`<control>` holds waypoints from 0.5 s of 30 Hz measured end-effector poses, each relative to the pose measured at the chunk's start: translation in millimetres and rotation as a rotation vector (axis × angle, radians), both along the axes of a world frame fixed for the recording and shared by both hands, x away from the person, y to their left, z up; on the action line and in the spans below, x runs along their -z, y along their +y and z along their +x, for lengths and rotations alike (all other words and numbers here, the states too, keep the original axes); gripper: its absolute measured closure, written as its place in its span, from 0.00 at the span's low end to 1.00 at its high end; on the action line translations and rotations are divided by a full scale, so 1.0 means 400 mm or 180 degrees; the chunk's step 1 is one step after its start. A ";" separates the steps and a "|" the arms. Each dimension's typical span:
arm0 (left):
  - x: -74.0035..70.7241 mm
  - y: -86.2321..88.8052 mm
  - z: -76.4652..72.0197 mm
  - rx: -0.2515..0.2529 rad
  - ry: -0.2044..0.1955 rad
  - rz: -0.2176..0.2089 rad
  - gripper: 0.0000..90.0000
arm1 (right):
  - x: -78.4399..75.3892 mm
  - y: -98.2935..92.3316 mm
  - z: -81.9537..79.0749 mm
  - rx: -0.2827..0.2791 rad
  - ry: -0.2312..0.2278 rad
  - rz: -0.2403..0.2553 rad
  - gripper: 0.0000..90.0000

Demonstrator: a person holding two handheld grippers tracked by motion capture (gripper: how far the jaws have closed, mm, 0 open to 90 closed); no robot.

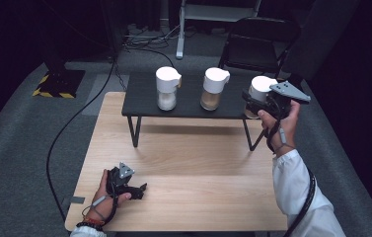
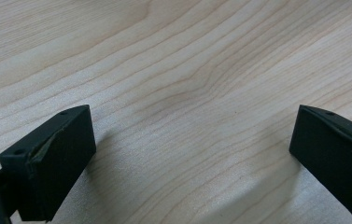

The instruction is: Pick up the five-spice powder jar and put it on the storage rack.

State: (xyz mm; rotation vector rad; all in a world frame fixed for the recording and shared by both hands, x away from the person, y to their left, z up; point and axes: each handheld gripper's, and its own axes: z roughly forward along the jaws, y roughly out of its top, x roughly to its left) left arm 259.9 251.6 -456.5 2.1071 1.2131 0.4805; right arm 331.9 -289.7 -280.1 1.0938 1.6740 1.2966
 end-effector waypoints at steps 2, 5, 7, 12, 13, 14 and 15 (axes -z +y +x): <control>0.000 0.000 0.000 0.0000 0.0000 0.0000 0.00 | 0.001 0.002 0.007 0.0004 -0.0010 -0.0005 0.32; 0.000 0.000 0.000 0.0000 0.0000 0.0000 0.00 | 0.004 0.005 0.016 0.0013 -0.0028 0.0007 0.32; 0.000 0.000 0.000 0.0000 0.0000 0.0000 0.00 | 0.004 0.007 0.021 0.0011 -0.0026 0.0009 0.32; 0.000 0.000 0.000 0.0000 0.0000 0.0000 0.00 | 0.008 0.011 0.033 0.0012 -0.0040 0.0026 0.32; 0.000 0.000 0.000 0.0000 0.0000 -0.0001 0.00 | 0.009 0.012 0.037 0.0014 -0.0040 0.0040 0.32; 0.000 0.000 0.000 0.0000 0.0000 0.0000 0.00 | 0.009 0.014 0.039 0.0022 -0.0040 0.0032 0.32; 0.000 0.000 0.000 0.0000 0.0000 -0.0001 0.00 | 0.009 0.017 0.042 0.0025 -0.0045 0.0011 0.32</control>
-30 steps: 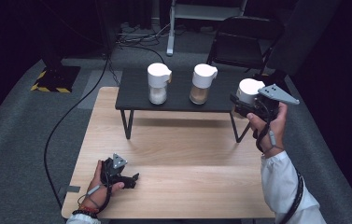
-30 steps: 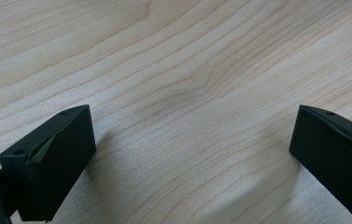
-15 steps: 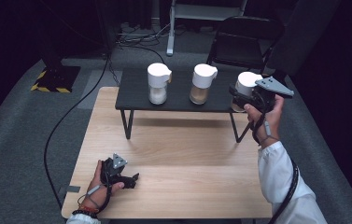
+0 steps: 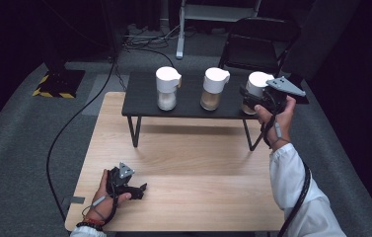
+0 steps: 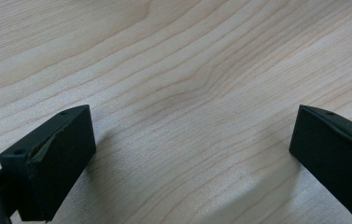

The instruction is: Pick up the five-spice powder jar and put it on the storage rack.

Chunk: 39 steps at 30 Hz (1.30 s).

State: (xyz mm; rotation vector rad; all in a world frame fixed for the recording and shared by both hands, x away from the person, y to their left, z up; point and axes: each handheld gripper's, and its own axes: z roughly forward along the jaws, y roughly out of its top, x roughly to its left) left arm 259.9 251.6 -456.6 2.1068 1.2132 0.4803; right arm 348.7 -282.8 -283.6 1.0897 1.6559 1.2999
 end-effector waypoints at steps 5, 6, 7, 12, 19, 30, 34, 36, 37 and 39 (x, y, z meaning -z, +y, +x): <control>0.000 0.000 0.000 0.0002 0.0000 0.0001 0.00 | 0.005 0.006 0.013 -0.0013 -0.0002 -0.0002 0.32; 0.000 0.001 0.001 0.0007 0.0001 0.0002 0.00 | 0.007 0.007 0.016 -0.0015 0.0003 0.0017 0.32; 0.000 0.001 0.001 0.0008 0.0001 0.0002 0.00 | 0.007 0.009 0.019 -0.0010 0.0014 0.0037 0.32; 0.000 0.001 0.001 0.0007 0.0002 0.0002 0.00 | 0.007 0.019 0.032 -0.0002 0.0014 0.0040 0.32; -0.001 0.001 0.001 0.0009 0.0003 0.0003 0.00 | 0.007 0.025 0.043 0.0028 0.0018 0.0080 0.32; 0.000 0.001 0.001 0.0011 -0.0001 0.0000 0.00 | 0.019 0.026 0.057 0.0030 0.0085 0.0099 0.32; 0.000 0.001 0.001 0.0013 0.0000 0.0001 0.00 | 0.023 0.026 0.059 0.0034 0.0092 0.0103 0.32; 0.000 0.001 0.001 0.0012 0.0000 0.0001 0.00 | 0.024 0.025 0.061 0.0027 0.0095 0.0100 0.32; 0.000 0.001 0.001 0.0012 0.0000 0.0002 0.00 | 0.025 0.025 0.062 0.0030 0.0095 0.0099 0.32; 0.000 0.001 0.001 0.0013 0.0000 0.0002 0.00 | 0.026 0.023 0.063 0.0023 0.0093 0.0109 0.32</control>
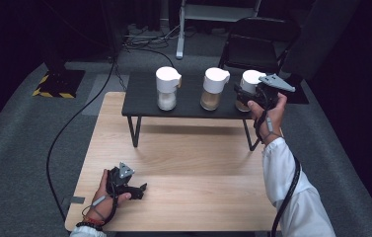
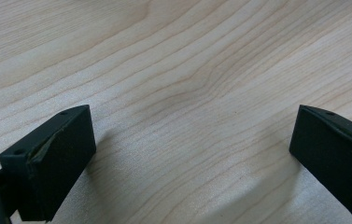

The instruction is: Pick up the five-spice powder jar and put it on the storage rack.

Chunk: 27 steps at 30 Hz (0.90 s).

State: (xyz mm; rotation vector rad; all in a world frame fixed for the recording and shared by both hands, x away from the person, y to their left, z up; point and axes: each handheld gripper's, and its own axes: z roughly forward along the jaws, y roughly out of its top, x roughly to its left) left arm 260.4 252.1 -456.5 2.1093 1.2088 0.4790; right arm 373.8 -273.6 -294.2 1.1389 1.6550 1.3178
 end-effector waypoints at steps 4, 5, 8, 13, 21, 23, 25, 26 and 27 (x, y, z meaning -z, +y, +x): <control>0.000 0.000 0.000 -0.0001 0.0000 -0.0001 0.00 | 0.001 0.000 0.000 -0.0006 -0.0005 -0.0003 0.32; 0.000 0.000 0.000 0.0000 0.0000 0.0000 0.00 | 0.001 -0.002 0.000 -0.0015 -0.0004 0.0000 0.32; 0.000 0.000 0.000 0.0001 -0.0001 -0.0001 0.00 | 0.000 -0.011 0.004 -0.0024 0.0024 0.0042 0.32; 0.000 0.001 0.000 0.0005 -0.0001 -0.0003 0.00 | -0.003 -0.025 0.011 -0.0056 0.0072 0.0081 0.32; 0.000 0.001 0.000 0.0005 -0.0001 -0.0001 0.00 | -0.005 -0.029 0.011 -0.0039 0.0106 0.0104 0.28; 0.000 0.001 0.000 0.0004 -0.0001 -0.0002 0.00 | -0.004 -0.028 0.011 -0.0019 0.0113 0.0113 0.26; 0.000 0.001 0.000 0.0007 0.0002 0.0001 0.00 | -0.003 -0.027 0.012 -0.0020 0.0118 0.0098 0.25; 0.000 0.001 0.000 0.0007 -0.0001 -0.0001 0.00 | -0.002 -0.026 0.012 -0.0018 0.0120 0.0090 0.25; 0.000 0.001 0.000 0.0007 0.0002 0.0001 0.00 | -0.002 -0.026 0.012 -0.0011 0.0123 0.0082 0.24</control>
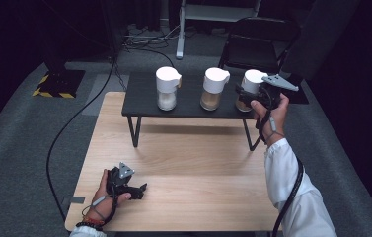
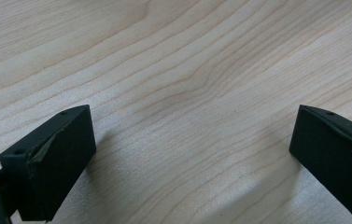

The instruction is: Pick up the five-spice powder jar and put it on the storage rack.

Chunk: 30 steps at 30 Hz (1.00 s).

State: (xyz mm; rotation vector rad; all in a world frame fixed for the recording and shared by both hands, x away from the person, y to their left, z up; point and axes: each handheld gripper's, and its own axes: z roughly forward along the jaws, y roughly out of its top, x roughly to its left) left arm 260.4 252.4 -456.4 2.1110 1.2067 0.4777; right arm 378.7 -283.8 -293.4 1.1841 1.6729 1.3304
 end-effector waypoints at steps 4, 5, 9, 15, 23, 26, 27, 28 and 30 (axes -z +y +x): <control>0.000 0.000 0.000 0.0001 0.0001 0.0002 0.00 | 0.001 0.000 0.000 0.0016 0.0009 0.0005 0.22; 0.000 0.000 0.000 0.0001 0.0000 0.0000 0.00 | 0.002 -0.001 0.000 0.0012 0.0008 0.0007 0.22; 0.000 0.000 0.000 0.0000 0.0000 0.0000 0.00 | 0.000 -0.006 0.006 -0.0021 0.0062 -0.0019 0.20; 0.000 0.000 0.000 0.0001 0.0000 0.0000 0.00 | 0.001 -0.008 0.008 -0.0006 0.0075 -0.0069 0.10; 0.000 0.000 0.000 0.0000 -0.0002 -0.0002 0.00 | 0.004 -0.010 0.004 -0.0051 0.0038 -0.0152 0.02; 0.000 0.000 0.000 0.0000 0.0000 -0.0001 0.00 | 0.004 -0.013 -0.002 -0.0103 0.0006 -0.0235 0.01; 0.000 0.000 0.000 0.0000 -0.0002 -0.0002 0.00 | 0.003 -0.010 -0.004 -0.0091 0.0005 -0.0270 0.01; 0.000 0.000 0.000 0.0002 -0.0001 -0.0001 0.00 | 0.003 -0.010 -0.006 -0.0088 -0.0001 -0.0282 0.01; 0.000 0.000 0.000 0.0001 0.0000 0.0000 0.00 | 0.003 -0.012 -0.010 -0.0091 -0.0009 -0.0280 0.00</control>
